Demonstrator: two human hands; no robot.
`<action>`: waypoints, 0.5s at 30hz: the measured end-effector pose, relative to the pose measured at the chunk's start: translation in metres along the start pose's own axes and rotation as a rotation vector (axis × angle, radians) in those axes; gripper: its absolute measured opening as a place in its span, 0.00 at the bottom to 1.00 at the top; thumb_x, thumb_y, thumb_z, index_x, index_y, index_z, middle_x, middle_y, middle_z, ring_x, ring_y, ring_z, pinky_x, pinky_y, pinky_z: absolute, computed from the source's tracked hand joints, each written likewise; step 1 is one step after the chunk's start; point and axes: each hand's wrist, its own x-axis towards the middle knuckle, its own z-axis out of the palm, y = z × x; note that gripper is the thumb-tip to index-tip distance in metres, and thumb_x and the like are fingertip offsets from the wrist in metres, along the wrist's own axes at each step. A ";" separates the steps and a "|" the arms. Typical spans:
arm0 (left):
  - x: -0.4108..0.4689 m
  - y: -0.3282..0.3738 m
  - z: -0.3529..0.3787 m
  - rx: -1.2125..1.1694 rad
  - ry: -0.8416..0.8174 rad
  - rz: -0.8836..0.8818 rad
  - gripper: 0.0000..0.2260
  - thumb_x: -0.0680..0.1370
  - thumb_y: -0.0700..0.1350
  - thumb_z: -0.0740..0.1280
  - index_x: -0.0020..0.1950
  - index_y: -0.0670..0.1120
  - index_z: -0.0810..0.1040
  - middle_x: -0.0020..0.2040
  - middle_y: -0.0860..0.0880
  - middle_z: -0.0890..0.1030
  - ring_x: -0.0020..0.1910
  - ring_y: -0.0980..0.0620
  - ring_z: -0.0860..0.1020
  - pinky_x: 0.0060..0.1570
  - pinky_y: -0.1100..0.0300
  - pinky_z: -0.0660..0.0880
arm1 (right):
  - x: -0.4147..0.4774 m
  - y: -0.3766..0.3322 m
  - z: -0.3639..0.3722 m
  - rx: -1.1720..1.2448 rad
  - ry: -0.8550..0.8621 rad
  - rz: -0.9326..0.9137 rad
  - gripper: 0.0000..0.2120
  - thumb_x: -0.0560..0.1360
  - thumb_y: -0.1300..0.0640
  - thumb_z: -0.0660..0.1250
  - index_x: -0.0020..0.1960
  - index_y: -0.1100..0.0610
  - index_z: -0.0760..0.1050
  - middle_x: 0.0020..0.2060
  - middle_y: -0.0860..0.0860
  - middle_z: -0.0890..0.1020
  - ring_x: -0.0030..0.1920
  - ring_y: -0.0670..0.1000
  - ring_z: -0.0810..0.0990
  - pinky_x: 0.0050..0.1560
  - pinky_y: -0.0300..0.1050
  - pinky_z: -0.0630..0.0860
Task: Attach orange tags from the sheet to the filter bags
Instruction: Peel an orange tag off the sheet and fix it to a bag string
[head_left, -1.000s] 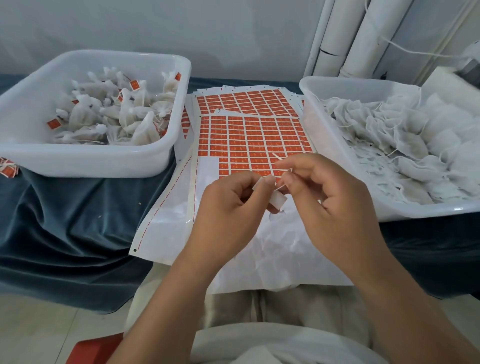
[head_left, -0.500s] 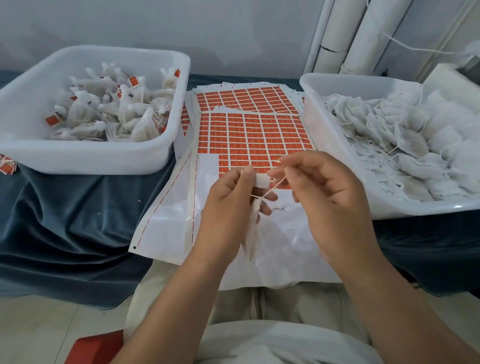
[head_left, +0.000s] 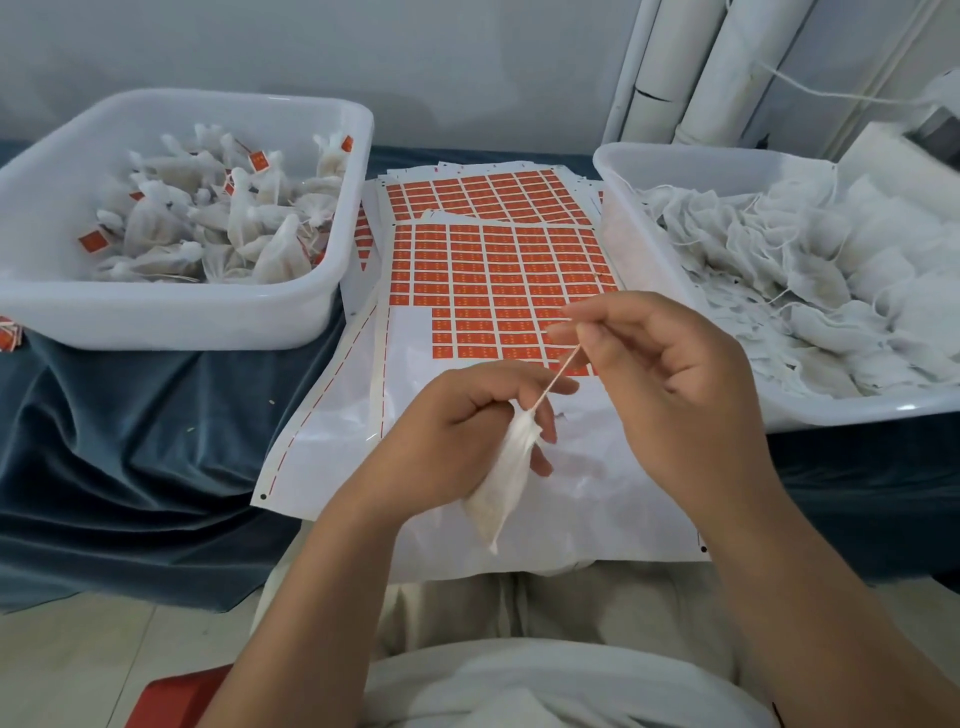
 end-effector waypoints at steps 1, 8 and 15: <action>0.001 -0.001 0.001 -0.016 0.003 -0.003 0.19 0.78 0.30 0.56 0.42 0.44 0.84 0.60 0.46 0.84 0.42 0.43 0.85 0.45 0.47 0.84 | 0.000 0.002 0.000 -0.013 0.017 0.003 0.09 0.84 0.58 0.67 0.58 0.47 0.82 0.50 0.41 0.88 0.52 0.47 0.87 0.52 0.35 0.80; 0.003 -0.005 0.003 0.134 0.028 -0.117 0.19 0.82 0.31 0.58 0.50 0.46 0.87 0.42 0.55 0.84 0.38 0.49 0.85 0.43 0.56 0.82 | 0.002 0.016 0.002 -0.050 0.105 0.025 0.08 0.84 0.57 0.67 0.58 0.46 0.82 0.49 0.40 0.87 0.52 0.46 0.87 0.51 0.37 0.81; 0.002 0.004 0.007 -0.002 0.079 -0.070 0.18 0.82 0.32 0.59 0.41 0.48 0.82 0.47 0.53 0.85 0.37 0.53 0.82 0.41 0.62 0.77 | 0.004 0.035 0.003 -0.101 0.022 0.134 0.08 0.84 0.52 0.67 0.60 0.45 0.83 0.52 0.38 0.87 0.56 0.40 0.85 0.56 0.38 0.82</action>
